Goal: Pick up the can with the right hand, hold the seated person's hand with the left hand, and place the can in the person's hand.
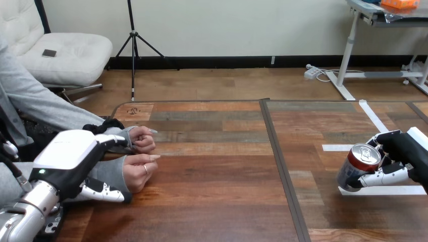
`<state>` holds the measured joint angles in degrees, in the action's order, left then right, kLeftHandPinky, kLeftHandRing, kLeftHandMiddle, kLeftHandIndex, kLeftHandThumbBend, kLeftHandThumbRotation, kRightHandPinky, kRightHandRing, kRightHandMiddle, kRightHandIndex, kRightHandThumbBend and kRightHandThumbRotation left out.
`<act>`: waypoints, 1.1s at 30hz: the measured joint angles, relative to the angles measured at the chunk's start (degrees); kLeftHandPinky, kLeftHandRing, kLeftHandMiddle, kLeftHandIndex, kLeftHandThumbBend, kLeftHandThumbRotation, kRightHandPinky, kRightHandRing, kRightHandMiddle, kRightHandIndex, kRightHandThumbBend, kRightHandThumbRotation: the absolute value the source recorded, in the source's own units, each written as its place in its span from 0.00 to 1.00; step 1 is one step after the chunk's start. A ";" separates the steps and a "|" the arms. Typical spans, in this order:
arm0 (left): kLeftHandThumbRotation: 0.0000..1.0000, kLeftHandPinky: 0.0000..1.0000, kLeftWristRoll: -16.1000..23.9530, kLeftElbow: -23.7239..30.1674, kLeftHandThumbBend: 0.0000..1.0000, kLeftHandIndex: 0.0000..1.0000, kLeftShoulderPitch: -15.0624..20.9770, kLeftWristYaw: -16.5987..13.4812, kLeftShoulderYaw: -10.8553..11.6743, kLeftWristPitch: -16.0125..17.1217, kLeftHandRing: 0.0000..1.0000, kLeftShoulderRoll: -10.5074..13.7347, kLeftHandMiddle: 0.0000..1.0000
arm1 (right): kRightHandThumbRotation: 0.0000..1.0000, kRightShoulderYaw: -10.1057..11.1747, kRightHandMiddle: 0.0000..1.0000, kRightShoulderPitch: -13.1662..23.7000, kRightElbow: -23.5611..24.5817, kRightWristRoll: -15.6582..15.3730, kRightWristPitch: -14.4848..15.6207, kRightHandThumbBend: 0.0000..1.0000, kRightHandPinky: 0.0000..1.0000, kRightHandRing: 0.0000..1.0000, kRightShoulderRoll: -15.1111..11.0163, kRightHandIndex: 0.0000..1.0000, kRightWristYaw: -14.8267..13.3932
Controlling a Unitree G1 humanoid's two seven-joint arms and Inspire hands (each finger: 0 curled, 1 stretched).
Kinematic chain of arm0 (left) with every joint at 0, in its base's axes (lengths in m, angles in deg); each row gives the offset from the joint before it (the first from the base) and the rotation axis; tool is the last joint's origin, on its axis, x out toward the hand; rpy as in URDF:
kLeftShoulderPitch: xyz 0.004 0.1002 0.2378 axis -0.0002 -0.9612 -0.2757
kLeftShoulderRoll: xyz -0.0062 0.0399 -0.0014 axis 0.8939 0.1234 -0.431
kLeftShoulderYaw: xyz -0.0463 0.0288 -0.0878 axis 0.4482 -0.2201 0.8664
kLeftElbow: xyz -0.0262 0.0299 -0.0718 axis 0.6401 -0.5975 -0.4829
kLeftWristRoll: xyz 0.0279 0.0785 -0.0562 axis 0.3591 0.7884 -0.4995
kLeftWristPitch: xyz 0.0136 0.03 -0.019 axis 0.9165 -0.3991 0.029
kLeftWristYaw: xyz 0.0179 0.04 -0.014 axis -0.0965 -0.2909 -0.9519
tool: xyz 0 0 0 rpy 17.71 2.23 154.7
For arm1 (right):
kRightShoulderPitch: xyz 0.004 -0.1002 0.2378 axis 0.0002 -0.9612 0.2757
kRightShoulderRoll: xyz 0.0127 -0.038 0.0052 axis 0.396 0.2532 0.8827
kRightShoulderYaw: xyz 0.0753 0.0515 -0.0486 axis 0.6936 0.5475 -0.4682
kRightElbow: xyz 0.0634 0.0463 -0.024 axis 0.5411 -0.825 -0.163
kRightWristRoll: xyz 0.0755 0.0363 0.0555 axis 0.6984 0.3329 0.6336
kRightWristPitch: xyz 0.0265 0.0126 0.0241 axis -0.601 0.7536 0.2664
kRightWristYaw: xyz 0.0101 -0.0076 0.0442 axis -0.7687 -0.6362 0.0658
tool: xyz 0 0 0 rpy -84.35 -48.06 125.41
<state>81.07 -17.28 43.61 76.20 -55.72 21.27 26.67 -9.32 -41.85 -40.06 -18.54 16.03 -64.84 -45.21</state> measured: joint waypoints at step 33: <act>0.36 0.76 4.01 -4.71 1.00 0.79 4.30 0.86 -6.87 -4.96 0.78 2.51 0.80 | 0.00 0.64 0.31 -0.28 -0.01 2.00 -0.36 0.84 0.18 0.23 0.01 0.41 0.53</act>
<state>85.08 -21.99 47.90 77.07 -62.59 16.31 29.18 -8.67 -42.13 -40.08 -16.54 15.67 -64.83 -44.67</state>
